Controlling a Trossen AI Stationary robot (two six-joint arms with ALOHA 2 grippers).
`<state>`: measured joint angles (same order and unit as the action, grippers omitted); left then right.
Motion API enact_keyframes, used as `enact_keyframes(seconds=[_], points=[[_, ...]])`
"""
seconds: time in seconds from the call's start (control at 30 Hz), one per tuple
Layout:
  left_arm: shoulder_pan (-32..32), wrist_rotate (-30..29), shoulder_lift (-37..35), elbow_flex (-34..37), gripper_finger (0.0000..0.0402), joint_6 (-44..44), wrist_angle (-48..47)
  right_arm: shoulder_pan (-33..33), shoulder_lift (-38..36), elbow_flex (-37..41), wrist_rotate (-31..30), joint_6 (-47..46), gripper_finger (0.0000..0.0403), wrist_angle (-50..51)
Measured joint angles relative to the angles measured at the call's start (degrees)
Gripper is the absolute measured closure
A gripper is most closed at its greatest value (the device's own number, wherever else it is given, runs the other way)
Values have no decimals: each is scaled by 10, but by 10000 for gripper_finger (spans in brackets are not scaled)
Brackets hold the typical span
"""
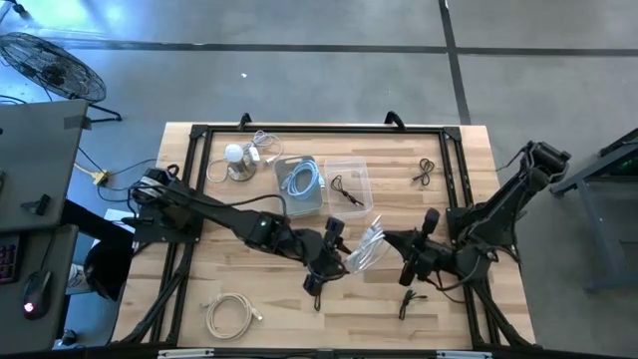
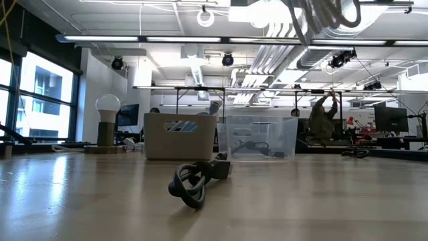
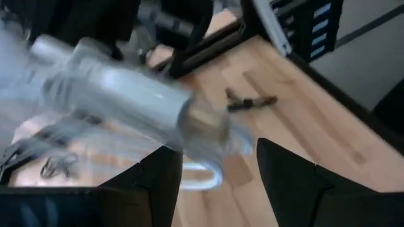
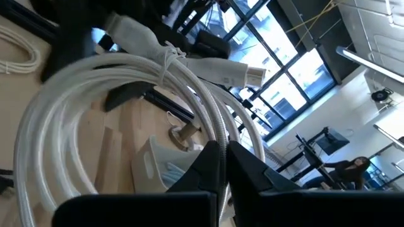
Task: Pick & Place USB Port
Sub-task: Put the white HDMI cable into the gray bin
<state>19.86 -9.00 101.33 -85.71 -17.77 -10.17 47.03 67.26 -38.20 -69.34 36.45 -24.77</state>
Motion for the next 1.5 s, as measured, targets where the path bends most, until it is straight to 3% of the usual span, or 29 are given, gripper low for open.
enact_keyframes(seconds=[0.13,0.6,0.67,0.8,0.83,1.1,1.5], points=[[-2,44,17,0,204,-13,41,-14,8,0,22,0,398,-2],[-38,93,70,0,210,20,100,-25,32,0,18,1,398,-9],[-40,78,71,1,238,20,99,-26,32,0,16,1,398,-8],[-41,72,71,1,365,7,99,-26,31,0,15,2,398,-9],[-41,72,71,1,378,4,101,-25,31,-1,16,1,398,-10],[-40,46,71,1,389,0,95,-25,32,-1,16,5,395,-9],[-27,-39,18,1,389,-17,8,4,28,-1,8,1,272,-53]])
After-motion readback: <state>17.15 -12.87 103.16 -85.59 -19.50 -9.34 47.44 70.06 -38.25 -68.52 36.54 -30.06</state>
